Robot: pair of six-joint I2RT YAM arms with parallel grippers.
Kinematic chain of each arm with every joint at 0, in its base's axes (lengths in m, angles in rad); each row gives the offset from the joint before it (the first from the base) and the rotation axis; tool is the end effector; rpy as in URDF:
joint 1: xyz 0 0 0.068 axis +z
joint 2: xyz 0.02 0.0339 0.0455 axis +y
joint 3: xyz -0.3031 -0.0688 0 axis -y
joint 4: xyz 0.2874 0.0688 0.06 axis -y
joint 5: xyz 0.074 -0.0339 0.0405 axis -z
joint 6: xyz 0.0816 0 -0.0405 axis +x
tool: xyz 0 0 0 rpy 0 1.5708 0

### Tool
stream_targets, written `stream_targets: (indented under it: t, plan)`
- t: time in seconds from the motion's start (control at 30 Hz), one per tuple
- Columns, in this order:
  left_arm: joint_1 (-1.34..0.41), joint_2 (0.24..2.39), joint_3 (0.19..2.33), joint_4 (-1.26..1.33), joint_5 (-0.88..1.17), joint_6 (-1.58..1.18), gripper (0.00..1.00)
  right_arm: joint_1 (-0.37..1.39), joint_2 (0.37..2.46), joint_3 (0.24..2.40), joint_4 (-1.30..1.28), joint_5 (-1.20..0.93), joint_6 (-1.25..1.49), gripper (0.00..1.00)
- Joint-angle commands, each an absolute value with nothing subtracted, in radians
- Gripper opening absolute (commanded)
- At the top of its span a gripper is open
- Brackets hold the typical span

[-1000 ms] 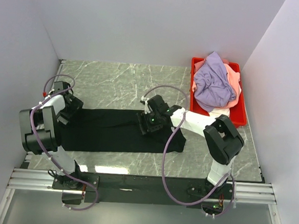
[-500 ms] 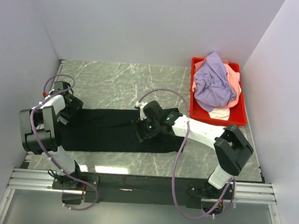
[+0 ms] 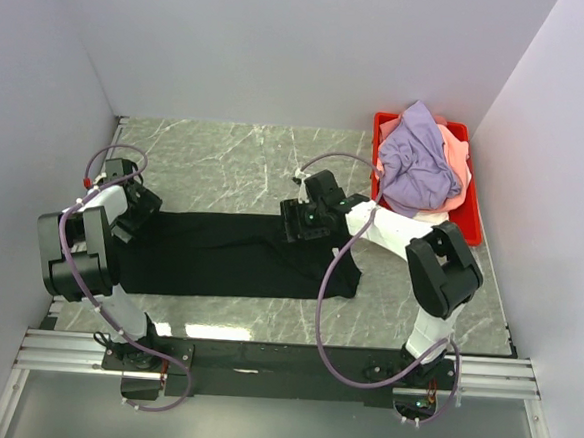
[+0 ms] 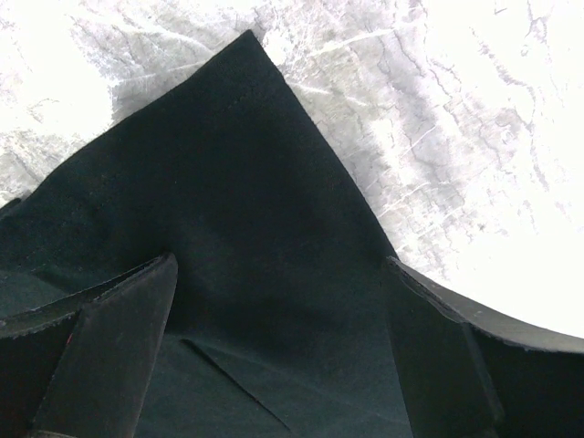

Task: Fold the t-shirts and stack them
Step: Fold the tshirt

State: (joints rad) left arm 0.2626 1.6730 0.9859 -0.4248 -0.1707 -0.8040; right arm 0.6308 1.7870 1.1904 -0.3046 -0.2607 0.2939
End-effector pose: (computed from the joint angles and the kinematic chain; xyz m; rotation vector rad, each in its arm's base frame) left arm 0.3630 0.1119 0.1407 -1.3952 2.2590 0.0531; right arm 0.3521 0.2832 0.1779 -0.5458 2.5112 0.6996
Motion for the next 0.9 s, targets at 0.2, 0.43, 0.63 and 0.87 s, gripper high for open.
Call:
stream_targets:
  t: [0.2,0.43,0.63,0.87]
  plan:
    - [0.268,1.690,0.988,-0.391,-0.170,-0.781,0.99,0.637,1.822,1.221,-0.275,-0.301,0.278,0.79]
    - [0.268,1.684,0.985,-0.393,-0.178,-0.778,0.99,0.678,1.783,1.152,-0.244,-0.394,0.284,0.78]
    - [0.270,1.681,0.982,-0.391,-0.173,-0.776,0.99,0.713,1.789,1.150,-0.250,-0.396,0.278,0.78]
    - [0.270,1.667,0.976,-0.393,-0.175,-0.773,0.99,0.799,1.756,1.151,-0.273,-0.358,0.265,0.77]
